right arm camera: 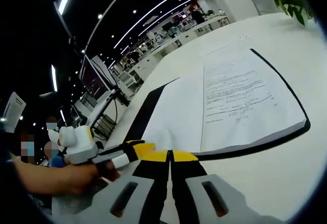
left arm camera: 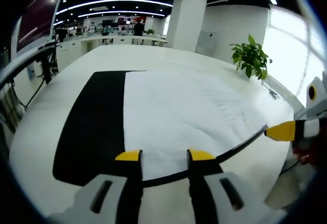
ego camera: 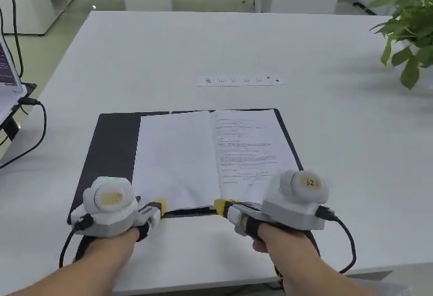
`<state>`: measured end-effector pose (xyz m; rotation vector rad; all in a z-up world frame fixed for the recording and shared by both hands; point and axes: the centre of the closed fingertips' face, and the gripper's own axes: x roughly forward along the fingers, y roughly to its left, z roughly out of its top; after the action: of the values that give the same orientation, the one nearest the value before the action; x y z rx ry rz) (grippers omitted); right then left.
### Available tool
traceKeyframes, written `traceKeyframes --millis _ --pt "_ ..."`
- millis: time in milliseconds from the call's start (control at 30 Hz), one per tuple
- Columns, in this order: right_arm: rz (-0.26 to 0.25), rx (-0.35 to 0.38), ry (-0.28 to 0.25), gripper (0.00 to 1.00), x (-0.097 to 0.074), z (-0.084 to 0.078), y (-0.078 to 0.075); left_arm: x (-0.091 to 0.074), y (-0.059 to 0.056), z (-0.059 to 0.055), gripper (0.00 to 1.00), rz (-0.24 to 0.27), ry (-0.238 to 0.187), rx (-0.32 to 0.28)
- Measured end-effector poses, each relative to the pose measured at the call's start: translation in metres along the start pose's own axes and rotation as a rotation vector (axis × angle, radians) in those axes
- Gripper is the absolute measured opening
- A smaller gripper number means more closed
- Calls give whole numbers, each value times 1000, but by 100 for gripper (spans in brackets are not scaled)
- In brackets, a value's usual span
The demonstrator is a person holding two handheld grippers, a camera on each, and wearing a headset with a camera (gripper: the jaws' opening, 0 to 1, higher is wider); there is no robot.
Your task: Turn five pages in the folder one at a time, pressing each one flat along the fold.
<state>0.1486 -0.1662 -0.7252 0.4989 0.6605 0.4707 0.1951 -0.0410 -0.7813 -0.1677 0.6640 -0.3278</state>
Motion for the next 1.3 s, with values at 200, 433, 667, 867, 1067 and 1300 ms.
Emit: traceKeyframes --millis 200,433,667,867,1067,1300 --pt "-38 2 -60 0 -20 27 -9 -18 -36 14 37 -130 -30 -10" --pt "-74 2 -139 2 -49 59 -20 -51 -70 44 41 -207 -121 48" --pt "-108 -72 -160 24 -69 75 -22 -83 -79 75 58 -210 -198 38" --pt "-181 -189 -162 42 -86 80 -30 -105 -71 92 71 -170 -238 49" --pt "-268 -241 -208 66 -103 91 -46 -116 -56 90 89 -128 -244 32" --pt "-301 -298 -266 92 -124 106 -54 -129 -47 88 99 -110 -253 45"
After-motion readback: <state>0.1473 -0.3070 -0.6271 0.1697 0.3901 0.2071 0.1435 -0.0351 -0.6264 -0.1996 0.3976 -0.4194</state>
